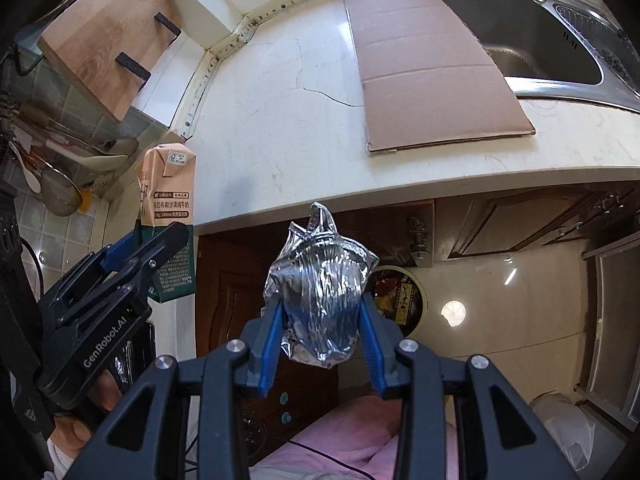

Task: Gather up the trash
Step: 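Carry the milk carton and foil ball down over the floor bin, then open the left gripper over the bin while the right gripper releases the foil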

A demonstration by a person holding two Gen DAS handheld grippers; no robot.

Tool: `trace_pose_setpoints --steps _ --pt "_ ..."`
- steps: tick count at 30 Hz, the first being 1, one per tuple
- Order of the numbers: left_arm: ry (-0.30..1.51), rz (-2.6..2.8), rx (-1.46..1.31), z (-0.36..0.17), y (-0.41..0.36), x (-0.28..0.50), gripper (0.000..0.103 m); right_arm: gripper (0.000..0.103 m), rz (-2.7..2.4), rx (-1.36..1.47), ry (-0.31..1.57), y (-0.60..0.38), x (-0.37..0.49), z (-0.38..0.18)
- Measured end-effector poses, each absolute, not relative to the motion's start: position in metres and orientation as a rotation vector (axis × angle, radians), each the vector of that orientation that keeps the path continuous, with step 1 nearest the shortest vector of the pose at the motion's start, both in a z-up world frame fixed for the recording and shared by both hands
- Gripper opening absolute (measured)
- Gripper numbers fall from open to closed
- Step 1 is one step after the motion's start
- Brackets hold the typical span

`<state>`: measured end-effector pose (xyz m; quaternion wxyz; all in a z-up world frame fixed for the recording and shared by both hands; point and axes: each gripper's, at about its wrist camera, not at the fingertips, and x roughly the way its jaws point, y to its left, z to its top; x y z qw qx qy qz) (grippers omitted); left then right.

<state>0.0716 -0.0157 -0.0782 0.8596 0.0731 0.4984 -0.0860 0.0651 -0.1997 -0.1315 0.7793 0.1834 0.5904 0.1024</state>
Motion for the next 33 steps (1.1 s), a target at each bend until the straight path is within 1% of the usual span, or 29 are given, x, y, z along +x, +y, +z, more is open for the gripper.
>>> trace_pose_setpoints --steps 4,9,13,19,23,29,33 --pt "1.087 -0.155 0.090 -0.104 -0.013 0.044 0.037 0.036 0.240 0.353 1.283 -0.201 0.054 -0.140" --pt "1.180 -0.124 0.025 -0.160 -0.013 0.024 0.037 0.036 0.254 0.267 1.296 -0.195 0.037 -0.170" --pt "1.240 -0.115 -0.009 -0.214 -0.011 0.014 0.037 0.036 0.258 0.209 1.333 -0.184 0.022 -0.218" --pt "1.332 -0.112 -0.119 -0.302 -0.003 0.016 0.037 0.036 0.243 0.196 1.464 -0.173 0.018 -0.321" --pt "1.358 -0.117 -0.138 -0.353 -0.001 0.026 0.037 0.036 0.236 0.203 1.508 -0.170 0.027 -0.378" --pt "1.410 -0.129 -0.157 -0.416 0.000 0.044 0.037 0.037 0.232 0.240 1.527 -0.169 0.049 -0.448" --pt "1.442 -0.115 -0.155 -0.445 0.001 0.053 0.038 0.038 0.222 0.267 1.543 -0.167 0.066 -0.479"
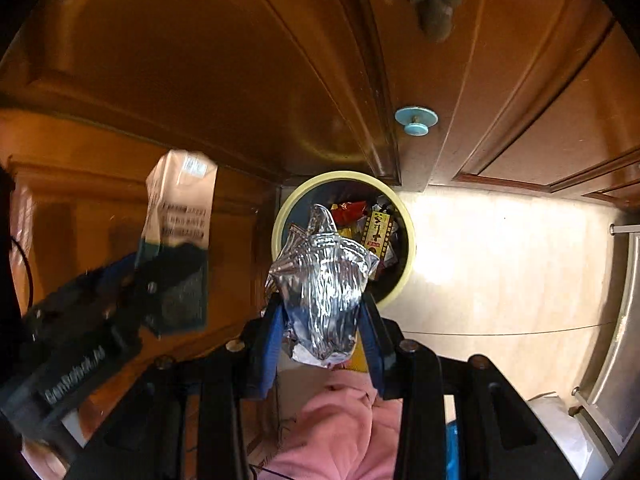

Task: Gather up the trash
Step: 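Open the left gripper over the bin while the right gripper releases the foil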

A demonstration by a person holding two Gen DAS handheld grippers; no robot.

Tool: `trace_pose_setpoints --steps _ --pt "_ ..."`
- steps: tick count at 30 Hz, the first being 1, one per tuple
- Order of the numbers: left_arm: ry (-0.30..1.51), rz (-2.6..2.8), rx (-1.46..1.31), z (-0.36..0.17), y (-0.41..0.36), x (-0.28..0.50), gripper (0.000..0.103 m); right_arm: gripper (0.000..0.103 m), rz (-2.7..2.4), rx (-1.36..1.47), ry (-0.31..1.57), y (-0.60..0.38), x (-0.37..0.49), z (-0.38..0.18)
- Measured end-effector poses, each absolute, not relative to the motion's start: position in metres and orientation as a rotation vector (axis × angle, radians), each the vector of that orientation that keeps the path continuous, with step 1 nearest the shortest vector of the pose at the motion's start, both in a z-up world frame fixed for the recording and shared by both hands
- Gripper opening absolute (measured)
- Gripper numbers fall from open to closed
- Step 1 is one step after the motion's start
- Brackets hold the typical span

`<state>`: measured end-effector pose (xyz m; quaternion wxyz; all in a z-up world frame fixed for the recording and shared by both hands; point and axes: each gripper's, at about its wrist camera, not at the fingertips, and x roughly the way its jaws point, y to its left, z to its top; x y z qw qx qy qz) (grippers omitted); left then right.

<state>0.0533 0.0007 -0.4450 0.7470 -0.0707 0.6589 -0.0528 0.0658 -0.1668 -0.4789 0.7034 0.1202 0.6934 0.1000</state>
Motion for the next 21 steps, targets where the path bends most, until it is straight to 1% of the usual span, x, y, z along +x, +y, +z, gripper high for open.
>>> trace_pose_setpoints --steps 2,4,5,6,7,8,9,10,14,17,21 --pt "1.465 -0.103 -0.165 -0.456 0.003 0.055 0.042 0.038 0.221 0.286 1.550 -0.167 0.073 -0.490" --pt "1.479 -0.105 -0.178 -0.464 0.003 0.055 0.055 0.038 0.221 0.318 1.559 -0.168 0.077 -0.498" --pt "1.478 -0.104 -0.179 -0.466 0.008 0.055 0.057 0.038 0.222 0.339 1.565 -0.169 0.079 -0.501" --pt "1.478 -0.098 -0.174 -0.466 0.008 0.055 0.061 0.039 0.222 0.355 1.568 -0.173 0.081 -0.502" --pt "1.479 -0.097 -0.174 -0.467 0.009 0.054 0.067 0.041 0.221 0.367 1.564 -0.174 0.081 -0.502" --pt "1.479 -0.097 -0.175 -0.468 0.011 0.052 0.070 0.046 0.225 0.374 1.557 -0.176 0.083 -0.500" --pt "1.479 -0.094 -0.173 -0.467 0.011 0.052 0.076 0.050 0.228 0.375 1.552 -0.176 0.082 -0.498" --pt "1.479 -0.087 -0.170 -0.466 0.011 0.052 0.079 0.050 0.229 0.375 1.548 -0.176 0.082 -0.496" --pt "1.484 -0.068 -0.187 -0.459 0.017 0.053 0.079 0.050 0.230 0.380 1.548 -0.176 0.079 -0.483" --pt "1.475 -0.078 -0.197 -0.446 0.019 0.053 0.081 0.050 0.239 0.376 1.540 -0.178 0.076 -0.469" --pt "1.458 -0.101 -0.175 -0.419 0.011 0.051 0.082 0.050 0.235 0.391 1.532 -0.188 0.073 -0.453"
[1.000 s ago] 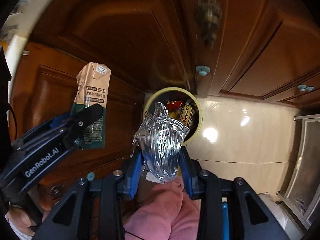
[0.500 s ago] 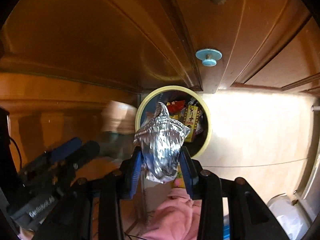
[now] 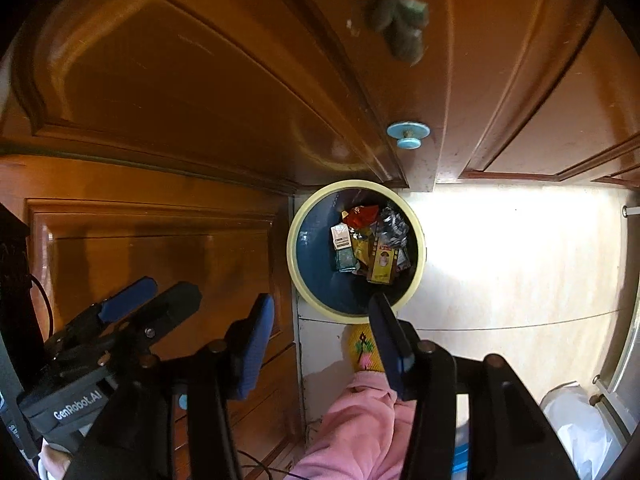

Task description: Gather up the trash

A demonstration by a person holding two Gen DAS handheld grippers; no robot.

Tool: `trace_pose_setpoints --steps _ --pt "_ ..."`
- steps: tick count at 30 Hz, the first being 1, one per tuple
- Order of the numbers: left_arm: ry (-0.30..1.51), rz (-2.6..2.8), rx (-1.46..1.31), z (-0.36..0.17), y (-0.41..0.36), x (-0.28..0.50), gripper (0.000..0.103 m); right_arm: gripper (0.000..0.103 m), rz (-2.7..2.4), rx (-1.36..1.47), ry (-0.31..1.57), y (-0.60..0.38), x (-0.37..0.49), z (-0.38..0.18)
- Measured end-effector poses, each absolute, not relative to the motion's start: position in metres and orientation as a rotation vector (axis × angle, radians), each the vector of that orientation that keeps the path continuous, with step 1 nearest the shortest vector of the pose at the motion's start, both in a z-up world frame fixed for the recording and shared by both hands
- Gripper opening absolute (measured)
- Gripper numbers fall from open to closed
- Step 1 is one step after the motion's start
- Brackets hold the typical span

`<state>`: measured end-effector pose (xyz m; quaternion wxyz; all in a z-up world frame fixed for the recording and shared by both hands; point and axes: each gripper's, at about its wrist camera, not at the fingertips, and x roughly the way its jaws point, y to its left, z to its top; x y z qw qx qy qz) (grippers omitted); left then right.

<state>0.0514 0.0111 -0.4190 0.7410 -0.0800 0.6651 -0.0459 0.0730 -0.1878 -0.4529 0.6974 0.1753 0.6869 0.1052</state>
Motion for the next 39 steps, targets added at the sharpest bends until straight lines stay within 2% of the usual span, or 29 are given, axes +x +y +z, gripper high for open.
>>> trace_pose_setpoints --steps 5,15,22,27,29,33,39 --pt "1.430 -0.129 -0.158 -0.370 0.001 0.047 0.082 0.050 0.230 0.405 1.507 -0.196 0.066 -0.416" --pt "1.297 -0.175 -0.148 -0.233 -0.014 0.026 0.082 0.050 0.222 0.347 1.390 -0.209 0.047 -0.283" --pt "1.197 -0.179 -0.113 -0.138 -0.018 0.014 0.082 0.050 0.218 0.315 1.231 -0.212 0.033 -0.181" --pt "1.109 -0.159 -0.093 -0.078 -0.016 0.005 0.082 0.052 0.196 0.275 1.120 -0.209 0.027 -0.127" --pt "1.085 -0.133 -0.092 -0.057 -0.014 0.002 0.082 0.053 0.184 0.252 1.081 -0.208 0.024 -0.106" --pt "1.072 -0.045 -0.059 -0.028 -0.009 0.002 0.082 0.061 0.161 0.209 1.012 -0.204 0.017 -0.072" --pt "0.993 0.025 -0.027 0.006 0.002 -0.008 0.082 0.062 0.134 0.182 0.918 -0.203 0.003 -0.024"
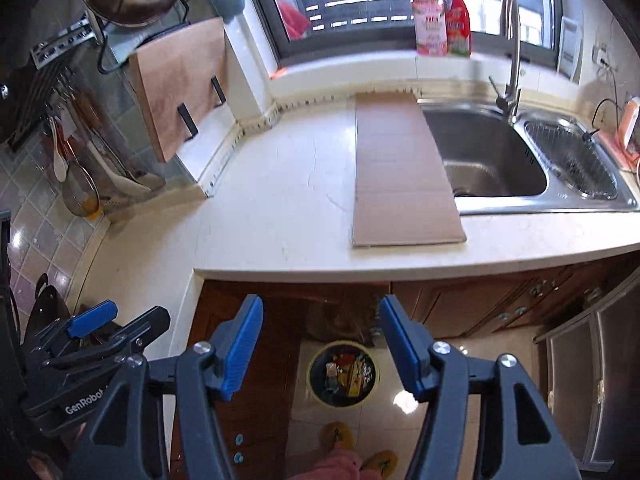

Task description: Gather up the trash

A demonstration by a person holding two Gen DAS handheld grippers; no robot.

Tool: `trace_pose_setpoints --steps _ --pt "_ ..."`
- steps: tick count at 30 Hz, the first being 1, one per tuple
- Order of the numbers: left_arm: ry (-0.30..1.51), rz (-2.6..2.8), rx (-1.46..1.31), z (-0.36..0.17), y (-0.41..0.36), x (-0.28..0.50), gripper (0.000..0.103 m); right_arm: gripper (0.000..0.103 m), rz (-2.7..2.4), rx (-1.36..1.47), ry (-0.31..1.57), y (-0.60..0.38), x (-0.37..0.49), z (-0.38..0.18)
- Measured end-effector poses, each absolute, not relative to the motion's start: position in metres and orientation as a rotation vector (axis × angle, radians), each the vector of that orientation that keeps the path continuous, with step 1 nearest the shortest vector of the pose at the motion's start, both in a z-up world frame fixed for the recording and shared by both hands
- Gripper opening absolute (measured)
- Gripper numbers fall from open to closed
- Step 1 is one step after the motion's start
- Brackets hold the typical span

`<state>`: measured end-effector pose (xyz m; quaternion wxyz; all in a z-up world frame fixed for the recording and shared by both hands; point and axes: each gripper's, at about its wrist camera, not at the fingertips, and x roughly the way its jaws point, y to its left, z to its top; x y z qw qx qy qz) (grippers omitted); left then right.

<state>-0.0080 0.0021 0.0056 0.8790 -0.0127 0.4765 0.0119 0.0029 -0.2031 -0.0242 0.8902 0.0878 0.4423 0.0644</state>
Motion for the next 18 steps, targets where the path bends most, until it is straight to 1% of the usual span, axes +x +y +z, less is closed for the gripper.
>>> trace_pose_setpoints --steps 7,18 --pt "0.961 0.067 -0.049 0.024 0.008 -0.022 0.082 0.062 0.102 0.154 0.854 -0.193 -0.012 0.001" --pt "0.907 0.098 0.000 0.029 0.000 -0.029 0.082 0.062 0.109 0.137 0.835 -0.182 -0.015 0.005"
